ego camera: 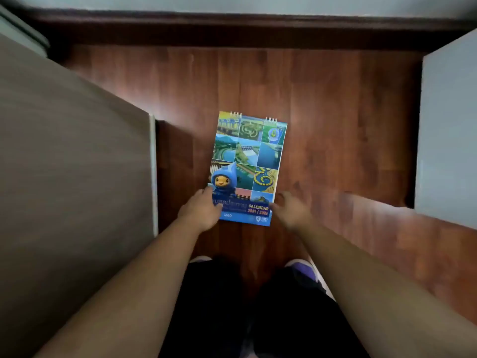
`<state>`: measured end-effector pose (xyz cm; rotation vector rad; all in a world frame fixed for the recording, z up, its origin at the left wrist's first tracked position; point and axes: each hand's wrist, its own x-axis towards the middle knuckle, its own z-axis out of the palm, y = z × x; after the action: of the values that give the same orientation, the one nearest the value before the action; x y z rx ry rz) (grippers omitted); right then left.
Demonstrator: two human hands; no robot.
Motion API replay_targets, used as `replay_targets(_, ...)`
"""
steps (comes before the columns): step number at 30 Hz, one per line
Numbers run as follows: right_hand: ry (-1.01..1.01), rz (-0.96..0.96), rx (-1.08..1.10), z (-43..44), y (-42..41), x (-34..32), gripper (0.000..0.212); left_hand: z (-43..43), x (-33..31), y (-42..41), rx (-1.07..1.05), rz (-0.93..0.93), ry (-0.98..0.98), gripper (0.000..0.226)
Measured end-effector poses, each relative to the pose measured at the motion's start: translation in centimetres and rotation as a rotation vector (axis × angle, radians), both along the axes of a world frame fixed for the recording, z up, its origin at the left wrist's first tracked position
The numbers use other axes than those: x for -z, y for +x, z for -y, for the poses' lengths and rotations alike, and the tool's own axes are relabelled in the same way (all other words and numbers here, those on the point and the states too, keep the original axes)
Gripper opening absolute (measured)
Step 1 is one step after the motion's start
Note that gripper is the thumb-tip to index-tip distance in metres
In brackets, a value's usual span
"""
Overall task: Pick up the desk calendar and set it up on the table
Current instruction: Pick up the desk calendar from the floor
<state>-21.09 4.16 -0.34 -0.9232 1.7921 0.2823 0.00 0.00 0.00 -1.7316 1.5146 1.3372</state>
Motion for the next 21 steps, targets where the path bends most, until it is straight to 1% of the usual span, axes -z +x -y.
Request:
replay_targets(2, -0.006, -0.013, 0.140, -0.1, 0.4, 1.6, 0.047, -0.1, 2.0, 0.1, -0.122, 0.002, 0.024, 0.066)
replay_targets(5, 0.060, 0.062, 0.441, -0.2, 1.6, 3.5, 0.042, -0.3, 4.1, -0.5, -0.429, -0.016, 0.079, 0.073)
replay_targets(7, 0.075, 0.083, 0.630, 0.0, 2.1, 3.9, 0.035, -0.4, 4.6, -1.0, -0.629, -0.007, 0.073, 0.073)
replay_targets(9, 0.061, 0.086, 0.723, 0.3, 2.0, 3.5, 0.033, -0.2, 4.1, -1.4, -0.769, -0.035, 0.087, 0.070)
replay_targets(11, 0.027, 0.142, 0.786, 0.7, 1.8, 1.9, 0.037, 0.0, 2.3, -2.0, -0.842, -0.094, 0.087, 0.062)
replay_targets(13, -0.015, 0.185, 0.805, 1.1, 1.6, -0.6, 0.034, 0.4, -0.5, -2.4, -0.892, -0.129, 0.064, 0.052)
replay_targets(15, -0.025, 0.189, 0.789, 1.8, 1.4, -4.4, 0.029, 0.9, -4.6, -2.5, -0.983, -0.156, 0.083, 0.045)
replay_targets(17, -0.016, 0.183, 0.760, 2.6, 1.1, -8.8, 0.033, 1.2, -9.4, -2.6, -1.048, -0.169, 0.115, 0.045)
replay_targets(19, -0.016, 0.188, 0.747, 3.6, 0.8, -14.3, 0.039, 1.7, -15.0, -2.5, -1.066, -0.191, 0.103, 0.045)
replay_targets(20, -0.013, 0.208, 0.749, 4.1, 0.7, -17.3, 0.040, 2.0, -18.0, -2.5, -1.070, -0.213, 0.085, 0.041)
replay_targets(21, -0.017, 0.228, 0.752, 4.6, 0.6, -20.4, 0.037, 2.3, -21.1, -2.6, -1.077, -0.233, 0.068, 0.038)
